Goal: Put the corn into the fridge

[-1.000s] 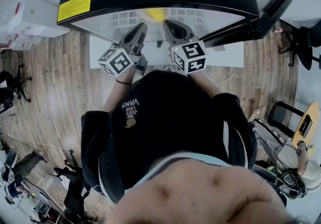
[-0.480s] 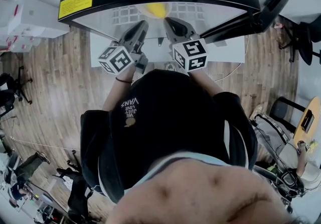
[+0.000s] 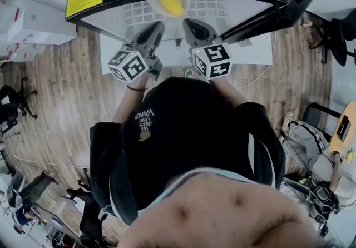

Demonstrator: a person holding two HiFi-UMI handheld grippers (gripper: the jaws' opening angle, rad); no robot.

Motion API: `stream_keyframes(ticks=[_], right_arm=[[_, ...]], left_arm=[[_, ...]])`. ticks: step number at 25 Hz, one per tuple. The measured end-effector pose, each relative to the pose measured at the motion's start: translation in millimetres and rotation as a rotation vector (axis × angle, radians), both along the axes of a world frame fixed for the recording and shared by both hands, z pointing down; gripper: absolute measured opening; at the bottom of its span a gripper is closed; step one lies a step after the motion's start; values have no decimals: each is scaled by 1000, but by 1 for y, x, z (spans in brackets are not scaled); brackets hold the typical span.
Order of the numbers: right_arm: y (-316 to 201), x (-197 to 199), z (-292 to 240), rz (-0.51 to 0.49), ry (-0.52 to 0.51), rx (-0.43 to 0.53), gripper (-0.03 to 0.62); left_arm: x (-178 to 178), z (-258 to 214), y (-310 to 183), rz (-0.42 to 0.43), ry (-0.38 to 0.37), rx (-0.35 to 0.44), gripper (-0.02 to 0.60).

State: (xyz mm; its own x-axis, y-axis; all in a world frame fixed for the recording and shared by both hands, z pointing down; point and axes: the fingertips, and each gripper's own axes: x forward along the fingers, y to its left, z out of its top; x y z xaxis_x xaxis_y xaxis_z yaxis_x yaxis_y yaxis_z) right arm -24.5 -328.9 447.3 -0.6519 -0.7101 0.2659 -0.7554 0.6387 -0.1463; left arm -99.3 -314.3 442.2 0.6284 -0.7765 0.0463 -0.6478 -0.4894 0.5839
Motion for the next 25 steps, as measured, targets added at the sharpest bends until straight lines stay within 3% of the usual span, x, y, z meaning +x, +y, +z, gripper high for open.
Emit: stream_keyframes(ticks=[6, 15, 25], right_arm=[[9, 3, -3, 18, -8, 10, 17], [28, 10, -2, 56, -6, 19, 17], [54, 14, 0, 104, -3, 23, 17]], left_arm=[[6, -3, 8, 35, -52, 36, 21], [4, -5, 23, 23, -120, 83, 21], [5, -3, 47, 62, -125, 92, 21]])
